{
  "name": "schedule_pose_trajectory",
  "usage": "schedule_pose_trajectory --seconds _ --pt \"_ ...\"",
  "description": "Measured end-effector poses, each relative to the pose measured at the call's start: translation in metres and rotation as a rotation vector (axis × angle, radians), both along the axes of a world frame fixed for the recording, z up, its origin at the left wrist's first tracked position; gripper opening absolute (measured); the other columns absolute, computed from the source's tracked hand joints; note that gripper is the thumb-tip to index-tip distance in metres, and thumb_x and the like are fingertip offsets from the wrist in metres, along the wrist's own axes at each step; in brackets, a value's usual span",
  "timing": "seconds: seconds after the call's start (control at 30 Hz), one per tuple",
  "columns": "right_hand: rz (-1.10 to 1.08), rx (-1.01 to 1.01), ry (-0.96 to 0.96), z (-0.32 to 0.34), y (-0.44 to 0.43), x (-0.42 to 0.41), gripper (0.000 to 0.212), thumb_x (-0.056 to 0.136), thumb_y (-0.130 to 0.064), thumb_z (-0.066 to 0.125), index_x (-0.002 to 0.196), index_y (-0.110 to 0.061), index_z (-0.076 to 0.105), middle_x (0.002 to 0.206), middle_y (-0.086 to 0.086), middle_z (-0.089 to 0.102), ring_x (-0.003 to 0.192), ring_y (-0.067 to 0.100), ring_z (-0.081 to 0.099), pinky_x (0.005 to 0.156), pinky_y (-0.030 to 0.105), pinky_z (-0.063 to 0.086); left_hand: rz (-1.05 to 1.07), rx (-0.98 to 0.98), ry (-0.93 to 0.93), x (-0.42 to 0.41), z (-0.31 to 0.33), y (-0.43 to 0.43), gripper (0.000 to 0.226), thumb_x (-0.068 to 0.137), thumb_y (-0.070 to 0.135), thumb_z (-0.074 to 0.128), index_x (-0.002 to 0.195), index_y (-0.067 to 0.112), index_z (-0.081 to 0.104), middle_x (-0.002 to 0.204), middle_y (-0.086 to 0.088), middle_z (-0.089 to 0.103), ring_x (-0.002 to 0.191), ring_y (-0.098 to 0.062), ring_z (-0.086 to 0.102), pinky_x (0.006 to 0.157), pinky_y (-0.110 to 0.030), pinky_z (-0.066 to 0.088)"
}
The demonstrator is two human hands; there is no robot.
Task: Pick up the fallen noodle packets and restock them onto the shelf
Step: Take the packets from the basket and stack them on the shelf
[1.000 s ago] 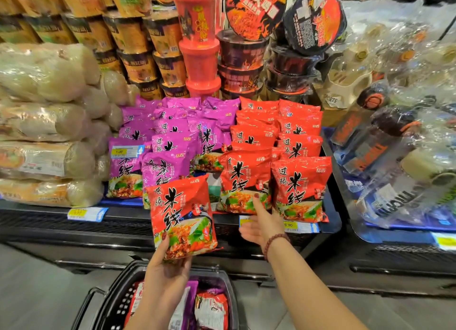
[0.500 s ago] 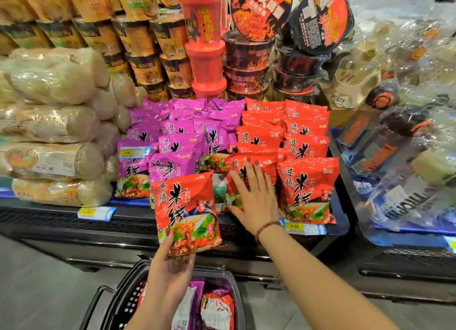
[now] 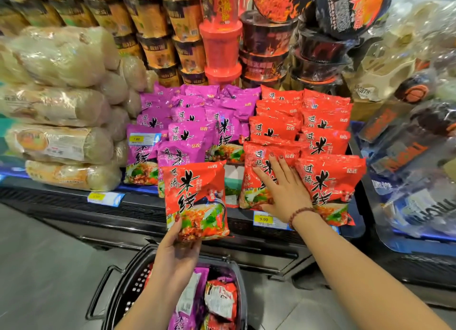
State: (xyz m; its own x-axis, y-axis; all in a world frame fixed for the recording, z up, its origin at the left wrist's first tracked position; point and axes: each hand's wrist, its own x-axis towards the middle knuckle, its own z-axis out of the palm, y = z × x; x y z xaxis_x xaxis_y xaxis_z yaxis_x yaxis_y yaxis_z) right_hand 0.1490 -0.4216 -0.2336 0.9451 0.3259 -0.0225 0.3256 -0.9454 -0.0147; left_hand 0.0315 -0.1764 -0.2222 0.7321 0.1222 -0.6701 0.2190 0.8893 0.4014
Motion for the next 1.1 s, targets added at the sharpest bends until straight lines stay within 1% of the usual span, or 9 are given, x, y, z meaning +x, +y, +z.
schedule_pose_trajectory --seconds 0.13,0.2,0.27,0.37,0.43,0.57,0.73,0.83,1.1 --pt "0.001 -0.006 0.098 0.007 0.001 0.0 0.1 0.085 -0.059 0.058 0.147 -0.043 -0.018 0.147 -0.001 -0.04 0.145 0.025 -0.026 0.119 0.042 -0.004 -0.01 -0.029 -0.009 0.01 0.004 -0.01 0.014 0.051 0.017 0.087 0.06 0.012 0.078 0.094 -0.01 0.071 0.092 -0.02 0.066 0.078 -0.032 0.059" --pt "0.004 0.043 0.096 0.014 0.0 -0.006 0.094 0.087 -0.061 0.054 0.149 -0.042 -0.014 0.153 0.001 -0.034 0.146 0.024 -0.023 0.121 0.044 0.002 -0.042 -0.043 -0.044 0.018 0.007 -0.016 0.045 0.031 0.014 0.098 0.071 0.009 0.078 0.095 -0.011 0.073 0.086 -0.02 0.072 0.084 -0.036 0.057" --pt "-0.03 0.305 0.047 0.024 0.004 -0.015 0.086 0.089 -0.056 0.054 0.153 -0.037 -0.001 0.159 -0.003 -0.022 0.148 0.019 -0.015 0.121 0.041 0.01 -0.054 -0.075 -0.077 0.026 0.008 -0.022 0.064 0.019 0.011 0.099 0.079 0.006 0.077 0.099 -0.014 0.074 0.084 -0.022 0.074 0.082 -0.044 0.055" --pt "-0.23 0.949 0.112 0.05 0.016 -0.026 0.074 0.088 -0.039 0.064 0.15 -0.026 0.027 0.16 -0.006 0.015 0.145 0.012 0.02 0.114 0.033 0.03 -0.094 -0.084 -0.147 0.04 0.02 -0.039 0.036 0.051 0.012 0.087 0.084 0.007 0.077 0.103 -0.013 0.073 0.094 -0.024 0.071 0.095 -0.041 0.053" --pt "-0.349 1.271 0.356 0.075 0.021 -0.027 0.057 0.086 -0.027 0.069 0.137 -0.024 0.042 0.139 0.004 0.05 0.115 0.008 0.055 0.093 0.016 0.046 -0.088 -0.074 -0.159 0.053 0.027 -0.052 0.033 0.069 0.011 0.07 0.102 0.006 0.067 0.1 -0.013 0.073 0.101 -0.024 0.066 0.1 -0.039 0.049" --pt "-0.372 1.404 0.53 0.094 0.015 -0.008 0.037 0.081 -0.02 0.075 0.112 -0.018 0.055 0.093 -0.007 0.063 0.073 -0.004 0.059 0.056 0.006 0.046 -0.184 0.041 -0.328 0.082 0.042 -0.076 0.045 0.075 0.011 0.065 0.119 0.007 0.057 0.108 -0.014 0.068 0.089 -0.021 0.07 0.076 -0.033 0.06" --pt "-0.443 1.4 0.447 0.108 0.002 0.023 0.019 0.076 -0.011 0.079 0.089 -0.013 0.065 0.093 0.011 0.072 0.071 0.014 0.068 0.069 0.026 0.059 -0.358 0.42 -0.393 0.108 0.055 -0.087 0.044 0.085 0.015 0.07 0.126 0.015 0.053 0.112 0.001 0.072 0.094 -0.006 0.07 0.074 -0.023 0.052" --pt "-0.448 1.335 0.407 0.112 -0.012 0.047 0.034 0.073 -0.015 0.083 0.1 -0.006 0.064 0.099 0.013 0.071 0.084 0.025 0.071 0.079 0.04 0.059 -0.456 0.767 -0.459 0.124 0.044 -0.077 0.053 0.074 0.023 0.081 0.12 0.023 0.055 0.109 0.005 0.071 0.099 -0.006 0.068 0.086 -0.024 0.051" --pt "-0.456 1.456 0.16 0.14 -0.05 0.133 0.014 0.081 -0.005 0.073 0.086 -0.014 0.063 0.077 -0.002 0.07 0.063 0.006 0.067 0.06 0.022 0.055 -0.704 1.859 -0.489 0.121 -0.044 -0.022 0.052 0.067 0.068 0.06 0.081 0.02 0.072 0.077 0.012 0.065 0.074 -0.006 0.06 0.067 -0.023 0.046"
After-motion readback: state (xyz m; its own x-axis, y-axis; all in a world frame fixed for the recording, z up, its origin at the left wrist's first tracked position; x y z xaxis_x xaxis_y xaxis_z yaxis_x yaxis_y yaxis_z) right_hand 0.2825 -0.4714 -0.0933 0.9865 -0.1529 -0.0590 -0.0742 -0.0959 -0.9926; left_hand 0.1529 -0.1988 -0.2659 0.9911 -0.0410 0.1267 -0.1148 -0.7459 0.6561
